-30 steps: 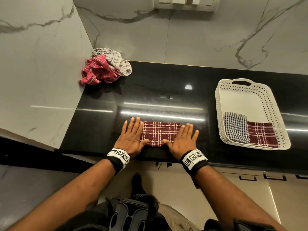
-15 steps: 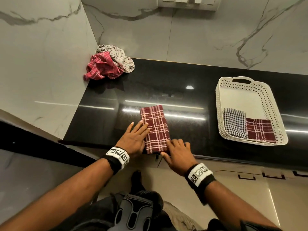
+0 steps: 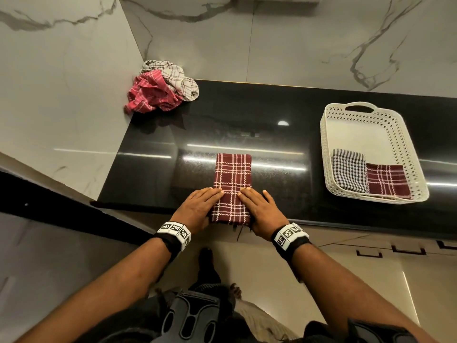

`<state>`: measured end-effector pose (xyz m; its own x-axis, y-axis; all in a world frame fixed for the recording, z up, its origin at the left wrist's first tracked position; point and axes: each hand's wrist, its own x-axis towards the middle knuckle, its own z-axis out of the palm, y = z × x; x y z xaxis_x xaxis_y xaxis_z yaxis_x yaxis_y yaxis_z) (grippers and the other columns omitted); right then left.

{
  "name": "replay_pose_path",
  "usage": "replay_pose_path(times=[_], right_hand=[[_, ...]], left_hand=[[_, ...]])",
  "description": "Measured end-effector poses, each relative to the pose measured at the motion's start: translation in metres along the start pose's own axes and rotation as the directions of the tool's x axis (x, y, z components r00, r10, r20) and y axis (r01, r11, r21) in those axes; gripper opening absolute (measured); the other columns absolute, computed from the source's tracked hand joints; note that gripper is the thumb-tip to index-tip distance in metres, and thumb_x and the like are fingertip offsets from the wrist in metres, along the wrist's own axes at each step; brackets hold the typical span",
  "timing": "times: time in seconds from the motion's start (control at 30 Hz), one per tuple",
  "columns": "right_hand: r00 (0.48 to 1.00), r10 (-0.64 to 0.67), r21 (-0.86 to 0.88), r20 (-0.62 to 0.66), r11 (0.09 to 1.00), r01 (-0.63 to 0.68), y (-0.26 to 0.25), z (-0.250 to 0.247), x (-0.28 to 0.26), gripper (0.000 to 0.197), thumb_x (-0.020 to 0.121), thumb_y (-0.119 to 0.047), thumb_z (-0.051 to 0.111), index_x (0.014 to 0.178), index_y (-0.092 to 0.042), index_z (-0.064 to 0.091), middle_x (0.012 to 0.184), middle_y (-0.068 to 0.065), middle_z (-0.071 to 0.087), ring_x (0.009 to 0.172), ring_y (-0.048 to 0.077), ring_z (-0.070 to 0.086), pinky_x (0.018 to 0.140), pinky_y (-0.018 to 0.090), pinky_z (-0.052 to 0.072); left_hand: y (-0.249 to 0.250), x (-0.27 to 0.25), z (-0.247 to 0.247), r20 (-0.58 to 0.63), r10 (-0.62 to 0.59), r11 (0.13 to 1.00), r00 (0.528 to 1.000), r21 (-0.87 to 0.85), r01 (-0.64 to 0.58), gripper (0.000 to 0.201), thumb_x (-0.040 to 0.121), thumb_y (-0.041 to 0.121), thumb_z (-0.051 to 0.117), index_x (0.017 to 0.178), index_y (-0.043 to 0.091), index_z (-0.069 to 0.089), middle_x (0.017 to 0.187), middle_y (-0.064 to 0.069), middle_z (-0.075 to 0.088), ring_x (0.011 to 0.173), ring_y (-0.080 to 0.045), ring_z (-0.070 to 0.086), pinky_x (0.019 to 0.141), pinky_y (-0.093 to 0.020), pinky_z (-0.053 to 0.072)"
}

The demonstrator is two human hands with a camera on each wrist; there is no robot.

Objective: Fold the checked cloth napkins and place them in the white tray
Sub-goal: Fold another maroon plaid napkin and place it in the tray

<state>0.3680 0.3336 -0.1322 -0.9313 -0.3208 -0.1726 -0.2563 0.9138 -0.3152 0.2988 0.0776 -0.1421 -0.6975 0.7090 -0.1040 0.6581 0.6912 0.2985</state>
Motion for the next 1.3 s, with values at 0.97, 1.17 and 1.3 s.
replay_pose_path(times=[0.97, 1.17, 1.3], right_hand=[[0.634, 0.772, 0.516, -0.052, 0.564, -0.644, -0.031, -0.029, 0.071, 0.027, 0.105, -0.038, 0.034, 0.103, -0.012, 0.041, 0.098, 0.017, 0.067, 0.087, 0.039, 0.063, 0.069, 0.038, 0.042], [0.594, 0.756, 0.495, -0.276, 0.641, -0.586, -0.043, -0.037, 0.059, 0.034, 0.099, -0.036, 0.048, 0.121, -0.011, 0.046, 0.121, 0.012, 0.055, 0.11, 0.031, 0.053, 0.091, 0.047, 0.047], [0.808, 0.477, 0.128, -0.346, 0.877, -0.463, -0.068, -0.027, 0.048, 0.053, 0.099, -0.031, 0.04, 0.147, -0.009, 0.035, 0.156, 0.012, 0.032, 0.148, 0.03, 0.022, 0.119, 0.057, 0.019]], left_hand=[[0.013, 0.078, -0.039, 0.018, -0.521, 0.791, 0.853, -0.365, 0.491, 0.028, 0.102, 0.042, 0.044, 0.108, 0.016, 0.049, 0.101, -0.01, 0.067, 0.091, -0.033, 0.065, 0.073, -0.038, 0.047], [0.006, 0.068, -0.054, -0.081, -0.424, 0.868, 0.902, -0.322, 0.379, 0.029, 0.101, 0.045, 0.043, 0.111, 0.018, 0.043, 0.105, -0.004, 0.06, 0.092, -0.025, 0.061, 0.076, -0.039, 0.049], [0.007, 0.057, -0.047, -0.258, 0.019, 0.999, 0.966, -0.044, -0.032, 0.03, 0.097, 0.028, 0.047, 0.124, 0.015, 0.051, 0.125, -0.005, 0.055, 0.111, -0.025, 0.053, 0.096, -0.045, 0.047]])
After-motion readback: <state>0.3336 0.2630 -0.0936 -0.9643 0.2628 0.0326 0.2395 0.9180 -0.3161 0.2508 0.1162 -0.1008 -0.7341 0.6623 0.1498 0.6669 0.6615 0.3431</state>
